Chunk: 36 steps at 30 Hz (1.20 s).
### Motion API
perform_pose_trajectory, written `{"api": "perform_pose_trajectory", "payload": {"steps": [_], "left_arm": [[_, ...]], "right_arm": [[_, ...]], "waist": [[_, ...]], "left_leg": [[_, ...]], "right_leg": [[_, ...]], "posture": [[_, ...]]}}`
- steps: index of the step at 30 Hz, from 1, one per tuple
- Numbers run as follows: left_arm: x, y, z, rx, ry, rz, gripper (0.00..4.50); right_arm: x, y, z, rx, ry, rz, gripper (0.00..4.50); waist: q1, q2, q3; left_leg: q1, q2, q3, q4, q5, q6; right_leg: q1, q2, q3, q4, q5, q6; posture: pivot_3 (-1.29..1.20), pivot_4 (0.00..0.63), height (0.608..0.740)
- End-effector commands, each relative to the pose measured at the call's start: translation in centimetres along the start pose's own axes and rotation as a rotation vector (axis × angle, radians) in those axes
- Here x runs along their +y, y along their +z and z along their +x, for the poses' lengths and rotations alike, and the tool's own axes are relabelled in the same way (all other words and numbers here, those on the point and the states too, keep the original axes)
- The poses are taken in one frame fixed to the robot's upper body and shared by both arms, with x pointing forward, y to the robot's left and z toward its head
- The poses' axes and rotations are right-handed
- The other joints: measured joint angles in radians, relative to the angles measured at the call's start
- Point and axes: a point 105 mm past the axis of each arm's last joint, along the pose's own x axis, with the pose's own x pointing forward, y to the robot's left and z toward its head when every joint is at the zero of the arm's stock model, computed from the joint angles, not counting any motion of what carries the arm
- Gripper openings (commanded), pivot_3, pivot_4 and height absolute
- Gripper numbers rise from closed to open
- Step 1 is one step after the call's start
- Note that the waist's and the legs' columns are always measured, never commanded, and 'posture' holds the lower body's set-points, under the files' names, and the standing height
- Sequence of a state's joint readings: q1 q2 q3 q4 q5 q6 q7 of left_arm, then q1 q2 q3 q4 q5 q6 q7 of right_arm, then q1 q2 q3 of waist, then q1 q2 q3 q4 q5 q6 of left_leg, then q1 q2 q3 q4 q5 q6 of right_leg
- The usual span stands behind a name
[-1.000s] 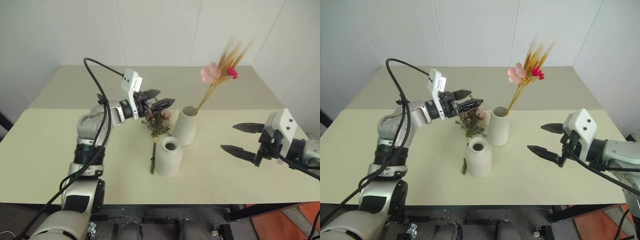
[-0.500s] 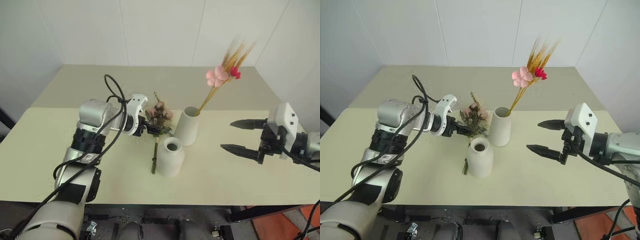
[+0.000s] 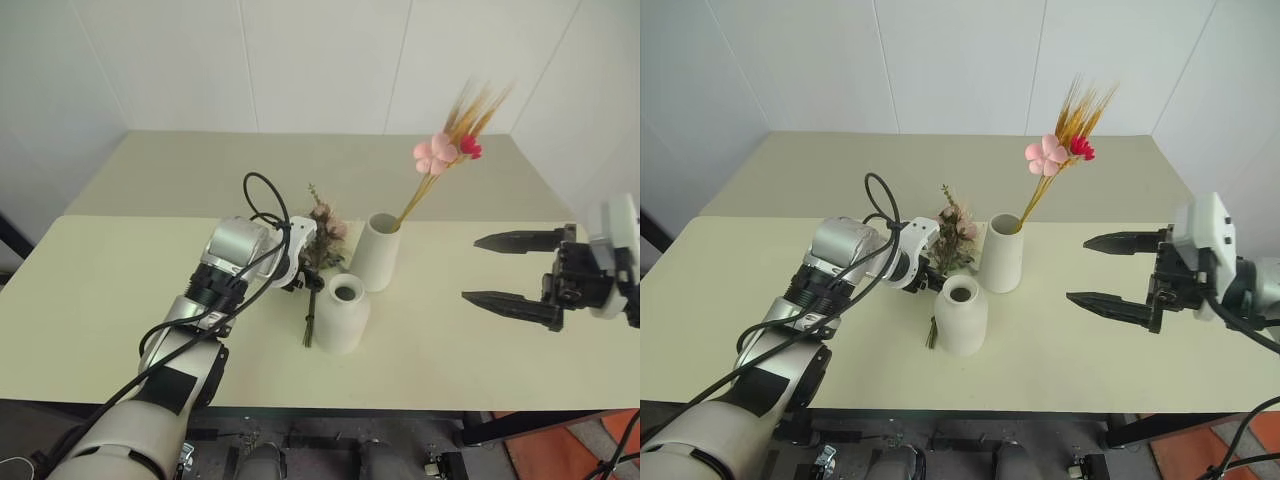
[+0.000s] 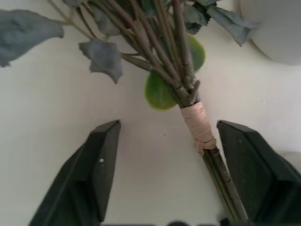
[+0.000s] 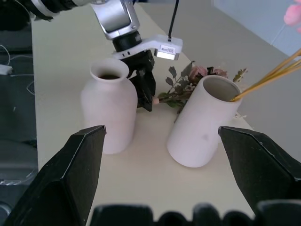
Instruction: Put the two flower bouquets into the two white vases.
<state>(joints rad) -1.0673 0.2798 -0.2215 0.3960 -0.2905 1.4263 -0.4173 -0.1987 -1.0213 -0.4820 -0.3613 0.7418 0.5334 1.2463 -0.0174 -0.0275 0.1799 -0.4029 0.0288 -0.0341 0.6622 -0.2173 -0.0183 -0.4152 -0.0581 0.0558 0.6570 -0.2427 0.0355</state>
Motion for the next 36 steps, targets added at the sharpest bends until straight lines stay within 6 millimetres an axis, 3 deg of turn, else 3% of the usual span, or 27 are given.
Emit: {"api": "perform_pose_trajectory", "payload": {"steps": [1,5,8,12,16,19,23,28,36], "left_arm": [[2.0,0.4,-0.7,-0.034,0.071,-0.049,2.28],[5.2,2.4,-3.1,-0.178,0.137,-0.191,0.94],[6.0,4.4,-5.6,-0.318,0.114,-0.213,0.12],[4.4,7.6,-10.2,-0.595,-0.054,-0.081,0.09],[2.0,9.5,-15.0,-0.919,-0.242,0.073,0.09],[-0.1,9.8,-18.0,-1.099,-0.42,0.122,0.09],[-3.0,9.1,-20.8,-1.205,-0.681,0.173,0.09],[-5.6,7.9,-22.6,-1.2,-0.967,0.181,0.09],[-8.3,5.2,-19.8,-1.144,-1.019,0.32,0.09]], "right_arm": [[0.7,1.0,-0.7,-0.047,0.03,-0.052,4.5],[0.8,0.9,-0.8,-0.05,0.038,-0.056,4.5],[0.7,0.6,-0.8,-0.047,0.041,-0.053,4.5],[0.5,0.5,-0.9,-0.061,0.037,-0.049,4.5],[0.6,0.1,-1.1,-0.051,0.058,-0.058,4.5],[0.7,-0.6,-1.3,-0.023,0.071,-0.064,4.5],[0.6,-1.0,-1.5,-0.015,0.064,-0.062,4.5],[0.6,-1.2,-1.7,0.001,0.053,-0.064,4.5],[0.5,-1.1,-1.7,-0.002,0.044,-0.064,4.5]], "waist": [[-0.002,0.0,0.0],[-0.01,0.0,0.0],[-0.013,-0.001,0.0],[-0.008,-0.001,0.0],[0.002,0.0,0.0],[0.004,0.0,0.0],[0.003,-0.001,0.0],[0.001,-0.001,0.0],[0.0,-0.001,0.0]], "left_leg": [[0.0,0.0,0.0,0.0,0.0,0.0],[0.0,0.0,0.0,0.0,0.0,0.0],[-0.001,0.0,0.0,0.0,0.0,0.0],[-0.004,0.0,0.0,0.0,0.0,0.0],[-0.004,0.0,0.001,0.0,0.0,0.0],[-0.003,0.0,0.001,0.0,0.0,0.0],[-0.003,0.0,0.001,0.0,0.0,0.0],[-0.002,0.0,0.001,0.0,0.0,0.0],[0.004,0.0,0.002,0.0,0.0,0.0]], "right_leg": [[0.0,0.0,0.0,0.0,0.0,0.0],[-0.001,0.0,0.0,0.0,0.0,0.0],[-0.003,0.0,0.0,0.001,0.0,0.0],[-0.004,0.0,0.0,0.0,0.0,0.0],[-0.004,-0.001,0.0,-0.001,0.0,0.0],[-0.003,-0.001,0.0,0.0,0.0,0.0],[-0.003,-0.001,0.0,0.0,0.001,0.0],[-0.003,-0.001,0.001,0.0,0.001,0.0],[0.003,0.0,0.001,-0.001,0.001,0.001]], "posture": [[0.0,0.15,0.74],[0.0,0.15,0.74],[0.0,0.15,0.74],[0.0,0.15,0.74],[0.0,0.15,0.74],[0.0,0.15,0.74],[0.0,0.15,0.74],[0.0,0.15,0.74],[0.0,0.15,0.74]]}}
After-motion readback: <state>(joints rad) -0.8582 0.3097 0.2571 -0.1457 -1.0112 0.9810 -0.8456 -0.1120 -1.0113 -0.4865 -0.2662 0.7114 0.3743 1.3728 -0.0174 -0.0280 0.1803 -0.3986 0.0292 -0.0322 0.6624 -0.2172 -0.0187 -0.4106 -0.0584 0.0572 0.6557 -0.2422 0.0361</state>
